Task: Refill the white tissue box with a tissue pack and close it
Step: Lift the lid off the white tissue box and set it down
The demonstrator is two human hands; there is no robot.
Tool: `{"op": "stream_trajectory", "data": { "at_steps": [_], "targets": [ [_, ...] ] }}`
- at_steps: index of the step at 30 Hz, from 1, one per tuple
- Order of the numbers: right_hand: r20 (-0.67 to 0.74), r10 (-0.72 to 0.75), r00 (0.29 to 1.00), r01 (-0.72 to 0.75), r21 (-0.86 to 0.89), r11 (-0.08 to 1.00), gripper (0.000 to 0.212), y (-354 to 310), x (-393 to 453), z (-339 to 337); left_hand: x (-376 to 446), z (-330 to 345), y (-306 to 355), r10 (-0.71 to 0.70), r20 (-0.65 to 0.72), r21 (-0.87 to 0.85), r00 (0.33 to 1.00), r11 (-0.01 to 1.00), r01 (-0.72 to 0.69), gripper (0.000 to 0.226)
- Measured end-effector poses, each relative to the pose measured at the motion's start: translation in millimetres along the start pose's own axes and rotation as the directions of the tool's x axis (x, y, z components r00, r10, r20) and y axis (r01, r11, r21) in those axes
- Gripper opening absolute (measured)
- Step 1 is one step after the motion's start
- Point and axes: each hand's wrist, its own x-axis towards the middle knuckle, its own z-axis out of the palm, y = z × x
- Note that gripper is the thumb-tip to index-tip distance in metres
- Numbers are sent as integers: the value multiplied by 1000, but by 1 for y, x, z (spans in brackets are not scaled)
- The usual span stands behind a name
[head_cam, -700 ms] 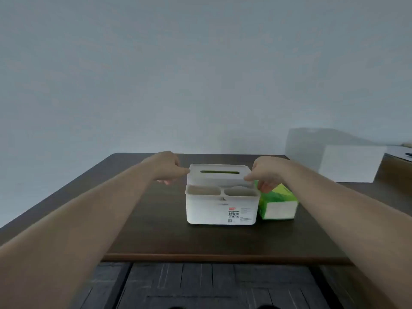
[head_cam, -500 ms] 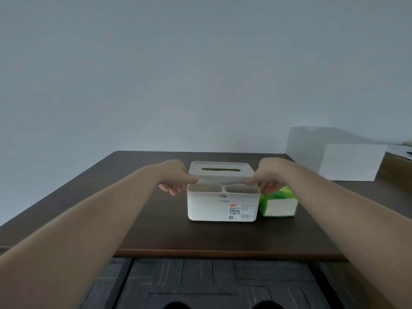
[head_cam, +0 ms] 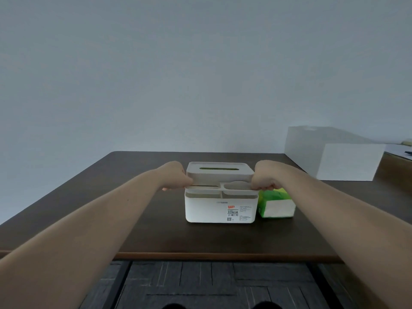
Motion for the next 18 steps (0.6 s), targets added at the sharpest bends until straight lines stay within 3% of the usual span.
{"op": "stream_trajectory", "data": {
  "at_steps": [3,11,15,18],
  "targets": [
    [-63,-8,998,9,14,1000,25,-2,-5,-11,2,-7,-1,25,-51,-110,998,993,-31,37],
    [-202,-19,979,88,337,937,23,-25,0,-24,0,-37,-10,1,-264,-292,965,953,-81,38],
    [-208,-77,975,133,269,954,33,-56,4,-21,-4,-53,-33,-73,-338,-289,938,957,-30,37],
    [-187,-130,974,178,264,948,28,-83,9,-17,-8,-62,-58,-128,-365,-306,922,952,11,32]
  ]
}}
